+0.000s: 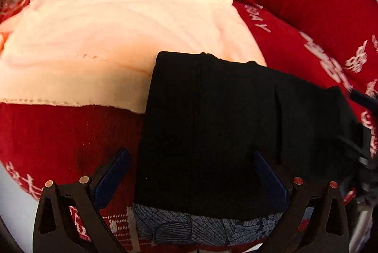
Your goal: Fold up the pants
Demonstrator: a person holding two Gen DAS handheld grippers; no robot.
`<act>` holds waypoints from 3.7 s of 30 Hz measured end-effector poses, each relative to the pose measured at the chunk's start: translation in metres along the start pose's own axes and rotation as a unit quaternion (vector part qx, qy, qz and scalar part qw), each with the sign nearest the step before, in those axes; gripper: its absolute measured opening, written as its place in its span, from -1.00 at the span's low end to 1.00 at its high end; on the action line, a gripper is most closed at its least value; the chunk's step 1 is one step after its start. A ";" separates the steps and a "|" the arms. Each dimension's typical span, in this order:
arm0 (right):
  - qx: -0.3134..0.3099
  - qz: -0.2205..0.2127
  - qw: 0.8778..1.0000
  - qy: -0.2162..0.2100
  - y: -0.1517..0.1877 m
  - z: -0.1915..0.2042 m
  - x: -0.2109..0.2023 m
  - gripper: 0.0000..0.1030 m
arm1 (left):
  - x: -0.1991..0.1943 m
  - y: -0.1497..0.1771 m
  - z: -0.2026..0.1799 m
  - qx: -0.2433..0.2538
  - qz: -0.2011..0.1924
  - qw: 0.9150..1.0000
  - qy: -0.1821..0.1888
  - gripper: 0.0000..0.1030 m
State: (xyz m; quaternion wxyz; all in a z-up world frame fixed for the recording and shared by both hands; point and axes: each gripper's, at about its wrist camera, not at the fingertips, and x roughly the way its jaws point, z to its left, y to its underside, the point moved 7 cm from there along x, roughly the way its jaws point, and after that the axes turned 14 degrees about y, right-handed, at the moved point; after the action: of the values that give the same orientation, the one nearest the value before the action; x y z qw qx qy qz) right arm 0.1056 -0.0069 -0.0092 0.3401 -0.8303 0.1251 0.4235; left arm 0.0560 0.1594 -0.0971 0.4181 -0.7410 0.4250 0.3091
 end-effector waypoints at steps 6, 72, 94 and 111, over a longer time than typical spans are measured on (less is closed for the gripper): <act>-0.048 0.037 0.993 -0.104 -0.030 0.042 0.041 0.96 | -0.018 0.019 0.004 0.016 0.000 0.998 0.060 1.00; 0.278 0.057 0.957 -0.065 0.137 -0.015 -0.029 0.60 | -0.066 0.015 -0.108 0.090 0.062 0.990 0.087 -0.50; 0.267 0.011 0.963 0.040 0.138 -0.096 -0.063 1.00 | -0.088 0.002 -0.209 0.152 0.039 0.984 0.083 -0.52; 0.128 0.081 0.961 0.232 0.134 -0.103 0.005 1.00 | -0.092 0.001 -0.291 0.201 0.032 0.972 0.113 -0.54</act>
State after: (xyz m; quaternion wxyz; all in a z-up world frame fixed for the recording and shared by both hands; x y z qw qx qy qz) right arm 0.1059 -0.1743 -0.0325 0.3696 -0.8426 0.3201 0.2256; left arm 0.0435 -0.0633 0.1112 0.4981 -0.6577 0.5463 0.1449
